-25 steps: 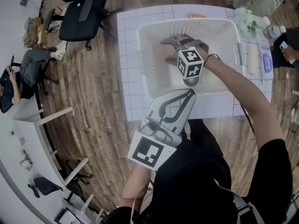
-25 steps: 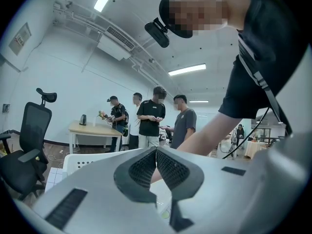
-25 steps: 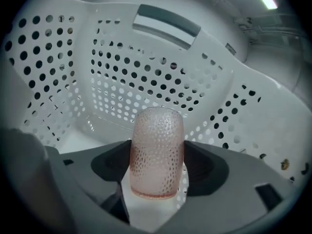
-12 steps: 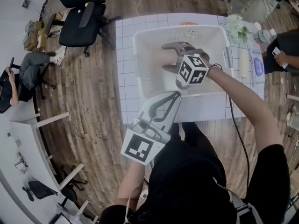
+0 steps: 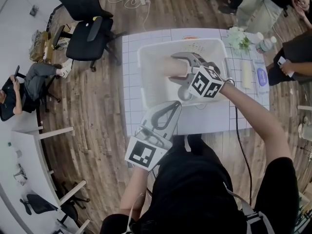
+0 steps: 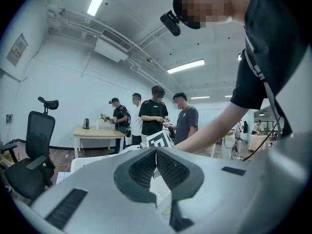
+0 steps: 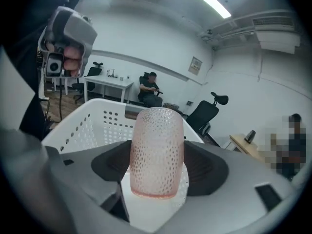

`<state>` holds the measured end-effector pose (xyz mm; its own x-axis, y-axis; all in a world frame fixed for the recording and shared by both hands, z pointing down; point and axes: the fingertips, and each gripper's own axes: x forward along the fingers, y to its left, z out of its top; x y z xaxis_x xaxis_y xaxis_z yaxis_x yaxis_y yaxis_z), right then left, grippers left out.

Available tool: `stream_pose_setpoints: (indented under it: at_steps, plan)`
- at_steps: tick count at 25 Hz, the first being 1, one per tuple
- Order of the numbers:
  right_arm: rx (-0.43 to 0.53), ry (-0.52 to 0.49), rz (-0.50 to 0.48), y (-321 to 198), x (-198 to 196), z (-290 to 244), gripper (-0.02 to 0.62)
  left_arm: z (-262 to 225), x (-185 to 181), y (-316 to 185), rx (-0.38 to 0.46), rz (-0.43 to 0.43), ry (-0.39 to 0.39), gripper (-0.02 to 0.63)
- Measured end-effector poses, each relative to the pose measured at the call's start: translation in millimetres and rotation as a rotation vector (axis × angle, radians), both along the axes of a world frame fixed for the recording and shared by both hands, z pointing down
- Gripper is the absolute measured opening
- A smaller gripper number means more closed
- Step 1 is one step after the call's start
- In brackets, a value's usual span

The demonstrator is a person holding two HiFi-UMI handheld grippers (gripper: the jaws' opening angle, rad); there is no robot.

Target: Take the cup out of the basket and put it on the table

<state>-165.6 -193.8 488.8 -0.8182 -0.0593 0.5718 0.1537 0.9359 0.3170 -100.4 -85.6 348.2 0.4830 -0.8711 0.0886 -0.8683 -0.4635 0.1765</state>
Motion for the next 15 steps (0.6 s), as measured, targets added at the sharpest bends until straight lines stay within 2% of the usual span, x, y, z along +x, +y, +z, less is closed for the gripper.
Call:
stream_pose_setpoints:
  at_steps: [6, 10, 15]
  plan:
    - [-0.041, -0.11, 0.051, 3, 17, -50, 0.345, -8, 6, 2, 0.011, -0.009, 0.003, 0.011]
    - [-0.049, -0.169, 0.049, 14, 32, -78, 0.344, -14, 11, 4, 0.023, -0.002, -0.009, 0.011]
    - [-0.081, -0.213, 0.078, 30, 53, -94, 0.344, -17, 17, 9, 0.049, 0.001, -0.021, 0.011]
